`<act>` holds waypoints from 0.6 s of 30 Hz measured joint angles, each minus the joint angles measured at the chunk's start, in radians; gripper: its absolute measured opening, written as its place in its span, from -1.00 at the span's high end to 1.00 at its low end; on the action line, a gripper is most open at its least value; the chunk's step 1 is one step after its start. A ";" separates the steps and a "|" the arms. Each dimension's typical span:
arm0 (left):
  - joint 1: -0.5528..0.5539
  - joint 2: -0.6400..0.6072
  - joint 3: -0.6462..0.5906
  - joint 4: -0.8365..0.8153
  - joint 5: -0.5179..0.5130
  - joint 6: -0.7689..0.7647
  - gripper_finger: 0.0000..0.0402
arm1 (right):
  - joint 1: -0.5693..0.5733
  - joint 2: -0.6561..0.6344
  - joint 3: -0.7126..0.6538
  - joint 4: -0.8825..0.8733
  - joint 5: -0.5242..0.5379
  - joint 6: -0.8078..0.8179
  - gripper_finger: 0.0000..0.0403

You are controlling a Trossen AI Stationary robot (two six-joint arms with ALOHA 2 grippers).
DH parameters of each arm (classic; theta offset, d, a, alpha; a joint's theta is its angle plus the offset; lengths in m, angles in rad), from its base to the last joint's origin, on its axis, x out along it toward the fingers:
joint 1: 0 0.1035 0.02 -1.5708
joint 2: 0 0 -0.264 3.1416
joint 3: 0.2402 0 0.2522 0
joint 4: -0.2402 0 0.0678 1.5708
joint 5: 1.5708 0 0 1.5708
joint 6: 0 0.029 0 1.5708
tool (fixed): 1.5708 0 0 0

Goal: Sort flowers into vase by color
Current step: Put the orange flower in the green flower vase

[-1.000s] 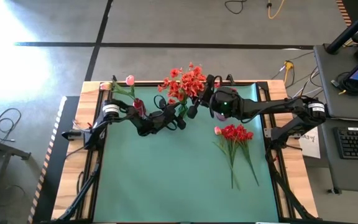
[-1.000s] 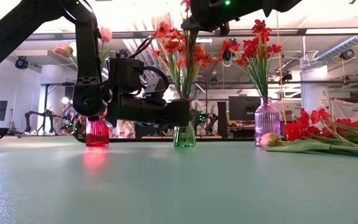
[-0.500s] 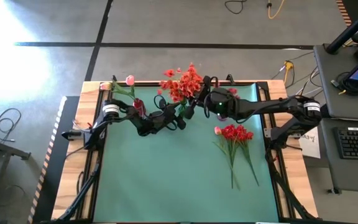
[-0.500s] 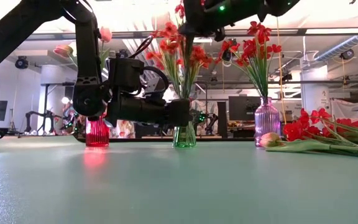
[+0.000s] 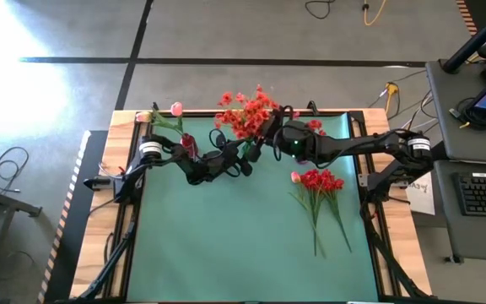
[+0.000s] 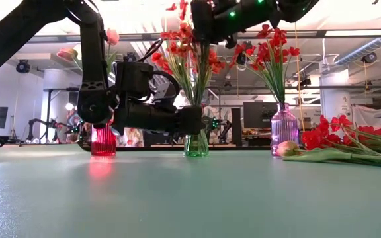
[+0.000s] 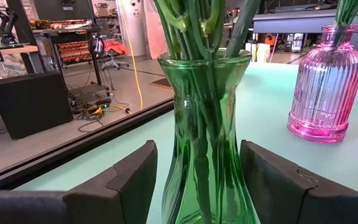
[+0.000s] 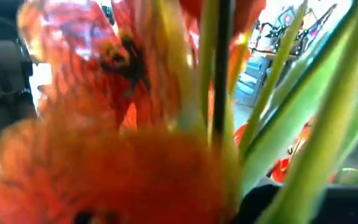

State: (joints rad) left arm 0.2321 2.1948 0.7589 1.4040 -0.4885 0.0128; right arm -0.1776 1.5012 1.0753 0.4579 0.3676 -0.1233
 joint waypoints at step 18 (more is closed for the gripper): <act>0.000 0.000 0.000 0.000 0.000 0.000 -0.04 | 0.000 0.035 0.000 0.091 0.000 0.035 0.94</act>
State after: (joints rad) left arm 0.2321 2.1944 0.7589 1.4039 -0.4885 0.0128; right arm -0.1776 1.5358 1.0748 0.5485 0.3678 -0.0882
